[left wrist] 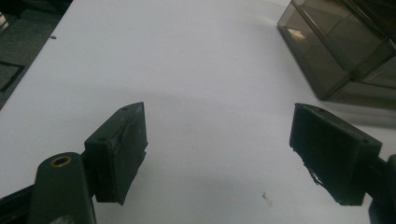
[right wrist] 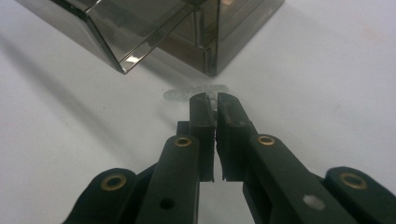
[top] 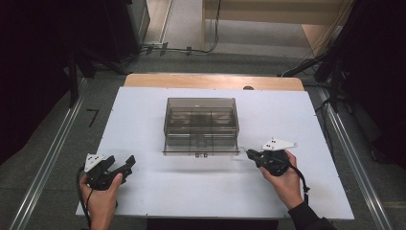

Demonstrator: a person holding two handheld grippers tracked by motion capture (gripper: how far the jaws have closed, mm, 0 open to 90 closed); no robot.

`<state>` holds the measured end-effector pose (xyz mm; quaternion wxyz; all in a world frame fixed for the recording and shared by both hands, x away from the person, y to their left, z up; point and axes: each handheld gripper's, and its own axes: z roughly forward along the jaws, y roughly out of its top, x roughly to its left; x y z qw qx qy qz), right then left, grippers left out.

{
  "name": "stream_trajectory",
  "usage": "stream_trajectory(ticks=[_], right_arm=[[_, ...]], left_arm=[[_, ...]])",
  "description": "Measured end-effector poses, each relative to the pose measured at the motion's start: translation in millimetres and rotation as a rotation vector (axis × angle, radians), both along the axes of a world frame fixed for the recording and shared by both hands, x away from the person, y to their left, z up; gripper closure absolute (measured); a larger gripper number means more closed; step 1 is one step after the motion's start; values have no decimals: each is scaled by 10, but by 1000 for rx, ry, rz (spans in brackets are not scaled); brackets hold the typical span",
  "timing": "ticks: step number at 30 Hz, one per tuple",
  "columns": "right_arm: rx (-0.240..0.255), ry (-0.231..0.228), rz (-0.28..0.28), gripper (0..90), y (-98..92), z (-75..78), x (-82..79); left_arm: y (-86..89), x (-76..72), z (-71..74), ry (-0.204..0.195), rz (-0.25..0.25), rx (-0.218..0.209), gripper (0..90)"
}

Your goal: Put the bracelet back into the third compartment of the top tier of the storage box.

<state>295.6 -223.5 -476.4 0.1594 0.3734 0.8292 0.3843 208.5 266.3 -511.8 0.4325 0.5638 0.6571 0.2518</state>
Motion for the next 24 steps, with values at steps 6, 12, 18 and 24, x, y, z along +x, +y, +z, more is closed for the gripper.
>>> stream_trajectory(ticks=[6,12,18,24], right_arm=[[17,-23,-16,836,-39,59,-7],[39,-41,-33,836,-77,123,-19],[66,-78,-44,836,-95,223,-53],[87,-107,-50,836,-116,297,-75]], left_arm=[[-1,3,-1,2,1,0,198],[2,3,-2,2,2,0,198],[-1,5,-4,4,2,0,198],[0,5,-4,4,3,0,198]])
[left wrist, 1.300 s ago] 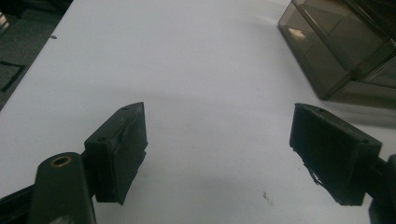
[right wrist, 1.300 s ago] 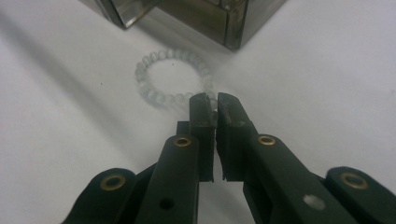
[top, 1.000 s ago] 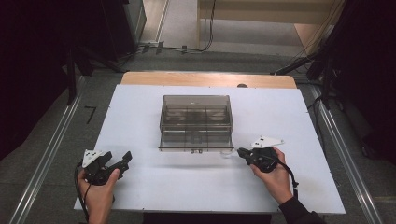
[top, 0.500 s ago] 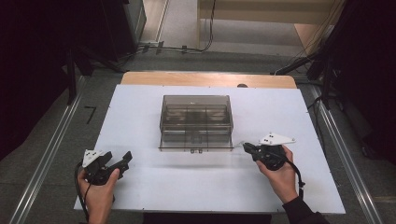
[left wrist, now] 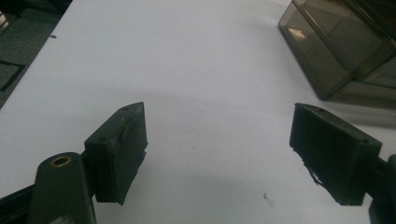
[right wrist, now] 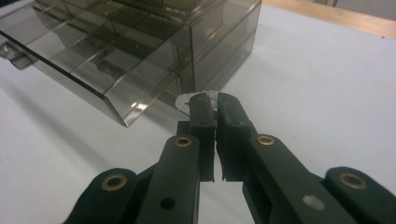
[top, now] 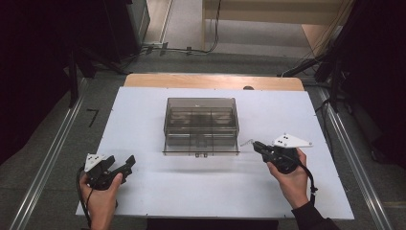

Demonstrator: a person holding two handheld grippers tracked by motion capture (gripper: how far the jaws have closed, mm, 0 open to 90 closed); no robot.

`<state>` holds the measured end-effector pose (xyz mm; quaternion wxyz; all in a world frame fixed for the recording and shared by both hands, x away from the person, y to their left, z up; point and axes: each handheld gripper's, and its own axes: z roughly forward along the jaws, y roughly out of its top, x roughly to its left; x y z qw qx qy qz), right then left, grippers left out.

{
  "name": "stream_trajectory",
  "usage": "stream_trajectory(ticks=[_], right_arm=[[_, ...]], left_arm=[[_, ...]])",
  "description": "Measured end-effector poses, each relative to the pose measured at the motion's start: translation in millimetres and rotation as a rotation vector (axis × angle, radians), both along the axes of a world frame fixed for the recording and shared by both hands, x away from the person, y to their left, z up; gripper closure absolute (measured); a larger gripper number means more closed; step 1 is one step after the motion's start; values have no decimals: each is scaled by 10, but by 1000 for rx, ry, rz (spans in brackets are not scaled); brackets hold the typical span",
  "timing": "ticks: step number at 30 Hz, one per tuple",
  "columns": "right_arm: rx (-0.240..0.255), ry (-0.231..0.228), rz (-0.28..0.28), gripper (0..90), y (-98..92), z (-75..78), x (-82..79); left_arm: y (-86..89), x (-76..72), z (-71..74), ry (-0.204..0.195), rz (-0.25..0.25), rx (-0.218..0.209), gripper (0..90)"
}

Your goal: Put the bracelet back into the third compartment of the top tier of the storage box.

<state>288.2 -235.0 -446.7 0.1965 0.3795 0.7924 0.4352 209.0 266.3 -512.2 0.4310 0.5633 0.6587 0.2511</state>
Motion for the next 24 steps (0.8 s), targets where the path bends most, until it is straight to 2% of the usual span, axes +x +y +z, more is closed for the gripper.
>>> stream_trajectory(ticks=[24], right_arm=[[62,-84,4,836,10,284,-85]], left_arm=[[-5,4,-4,1,0,6,198]])
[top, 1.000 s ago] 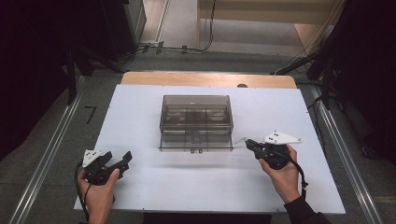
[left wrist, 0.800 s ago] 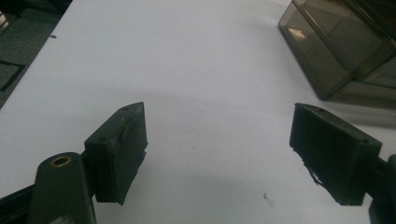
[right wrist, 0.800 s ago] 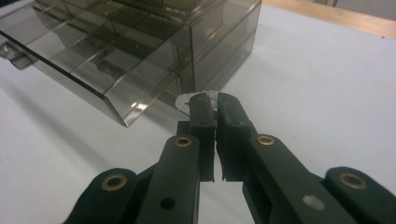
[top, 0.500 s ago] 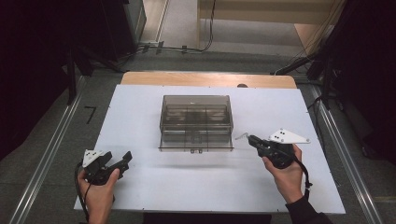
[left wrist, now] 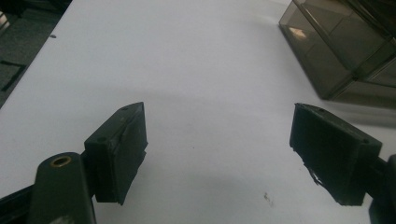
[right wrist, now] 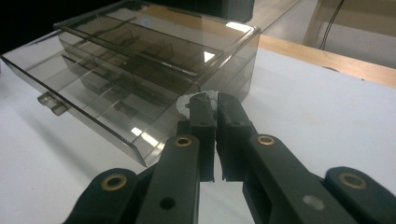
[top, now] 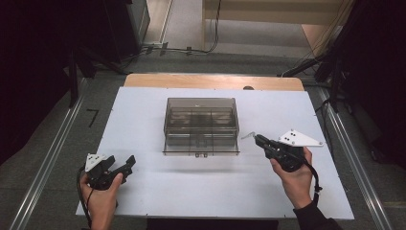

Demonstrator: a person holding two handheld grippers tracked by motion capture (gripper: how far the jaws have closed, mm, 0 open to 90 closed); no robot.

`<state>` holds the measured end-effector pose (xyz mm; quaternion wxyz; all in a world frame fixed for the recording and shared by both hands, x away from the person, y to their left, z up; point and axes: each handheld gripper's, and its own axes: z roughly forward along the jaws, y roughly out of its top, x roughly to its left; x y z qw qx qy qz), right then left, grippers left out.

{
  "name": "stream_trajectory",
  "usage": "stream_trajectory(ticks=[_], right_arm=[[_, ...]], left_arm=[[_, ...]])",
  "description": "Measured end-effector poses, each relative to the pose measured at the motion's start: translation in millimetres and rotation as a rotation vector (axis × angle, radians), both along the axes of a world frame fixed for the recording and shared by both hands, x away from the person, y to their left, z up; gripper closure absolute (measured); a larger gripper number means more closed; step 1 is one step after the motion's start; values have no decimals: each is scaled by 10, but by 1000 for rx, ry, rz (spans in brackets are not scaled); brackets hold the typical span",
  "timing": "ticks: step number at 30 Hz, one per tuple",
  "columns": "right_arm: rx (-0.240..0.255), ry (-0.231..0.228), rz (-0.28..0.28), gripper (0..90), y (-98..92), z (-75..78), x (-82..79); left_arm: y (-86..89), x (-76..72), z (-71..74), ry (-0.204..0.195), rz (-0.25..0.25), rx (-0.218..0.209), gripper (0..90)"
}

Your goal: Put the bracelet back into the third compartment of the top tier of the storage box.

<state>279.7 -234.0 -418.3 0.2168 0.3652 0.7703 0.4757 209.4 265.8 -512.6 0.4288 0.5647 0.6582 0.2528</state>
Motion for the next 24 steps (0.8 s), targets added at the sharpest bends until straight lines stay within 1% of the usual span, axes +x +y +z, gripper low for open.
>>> stream_trajectory(ticks=[13,22,24], right_arm=[[26,-33,10,836,57,91,-20],[42,-58,35,836,138,155,-63],[42,-58,36,836,149,158,-66]], left_arm=[[0,0,-1,0,0,0,197],[1,-1,0,0,-1,1,197],[1,-1,0,-1,-1,0,197]])
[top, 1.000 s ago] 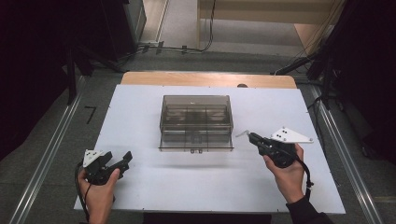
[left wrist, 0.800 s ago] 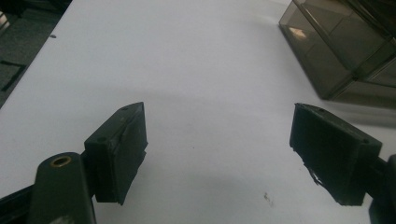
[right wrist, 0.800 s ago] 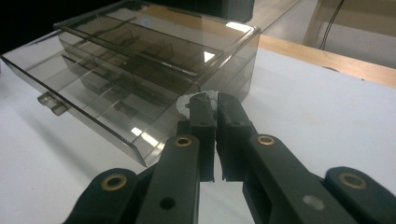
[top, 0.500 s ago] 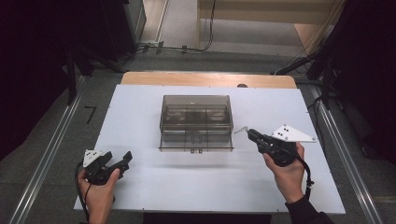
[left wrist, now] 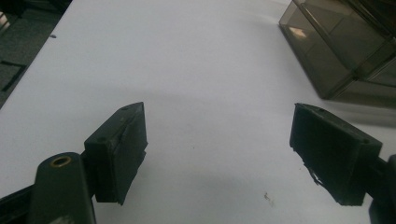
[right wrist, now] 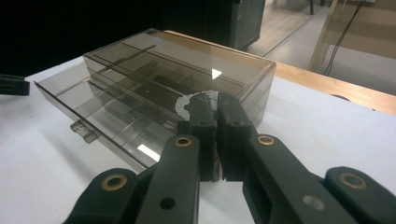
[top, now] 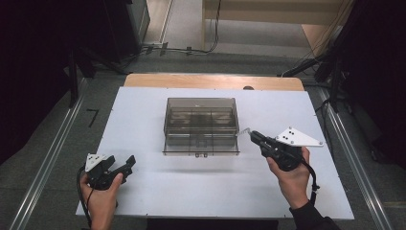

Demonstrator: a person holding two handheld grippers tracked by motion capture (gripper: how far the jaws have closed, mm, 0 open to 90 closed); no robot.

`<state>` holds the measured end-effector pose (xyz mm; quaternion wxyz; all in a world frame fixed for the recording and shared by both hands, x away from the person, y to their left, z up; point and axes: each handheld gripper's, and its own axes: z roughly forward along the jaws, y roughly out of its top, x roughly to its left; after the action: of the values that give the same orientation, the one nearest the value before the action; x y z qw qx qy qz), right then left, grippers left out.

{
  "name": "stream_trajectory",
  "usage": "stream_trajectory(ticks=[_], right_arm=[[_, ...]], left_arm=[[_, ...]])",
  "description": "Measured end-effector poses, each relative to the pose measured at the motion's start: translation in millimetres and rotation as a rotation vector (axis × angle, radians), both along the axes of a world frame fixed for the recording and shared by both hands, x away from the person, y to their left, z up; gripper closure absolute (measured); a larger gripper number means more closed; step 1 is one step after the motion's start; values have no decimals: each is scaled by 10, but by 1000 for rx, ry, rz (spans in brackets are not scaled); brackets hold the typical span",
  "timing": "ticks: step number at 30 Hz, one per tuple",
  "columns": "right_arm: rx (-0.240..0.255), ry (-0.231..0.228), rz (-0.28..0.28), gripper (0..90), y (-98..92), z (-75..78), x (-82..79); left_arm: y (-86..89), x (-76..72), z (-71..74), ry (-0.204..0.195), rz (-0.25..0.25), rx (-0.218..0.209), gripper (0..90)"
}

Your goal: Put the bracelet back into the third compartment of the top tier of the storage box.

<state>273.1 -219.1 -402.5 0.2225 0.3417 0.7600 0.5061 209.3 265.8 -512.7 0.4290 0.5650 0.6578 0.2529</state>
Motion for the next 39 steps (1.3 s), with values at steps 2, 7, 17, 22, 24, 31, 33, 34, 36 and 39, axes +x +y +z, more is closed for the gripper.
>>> stream_trajectory(ticks=[2,7,17,22,24,31,33,34,36,39], right_arm=[[-2,-1,10,836,32,2,-4],[-6,3,24,836,88,-14,-2],[-31,21,62,836,257,-97,4],[-42,33,63,836,287,-158,30],[-42,40,65,836,298,-176,37],[-50,58,75,836,354,-235,66],[-50,64,80,836,373,-253,78],[-49,67,81,836,379,-258,82],[-53,67,82,836,384,-265,86],[-59,80,88,836,405,-289,98]], left_arm=[[1,0,0,0,0,0,197],[1,1,-1,0,1,-1,197],[4,-1,0,0,0,-1,197],[7,-2,1,0,-1,-2,197],[7,-1,1,0,-1,-2,197],[8,1,-2,0,0,-4,197],[10,2,-3,1,1,-3,197],[11,2,-3,1,1,-3,197],[11,2,-3,1,1,-3,197],[9,3,-3,2,0,-4,197]])
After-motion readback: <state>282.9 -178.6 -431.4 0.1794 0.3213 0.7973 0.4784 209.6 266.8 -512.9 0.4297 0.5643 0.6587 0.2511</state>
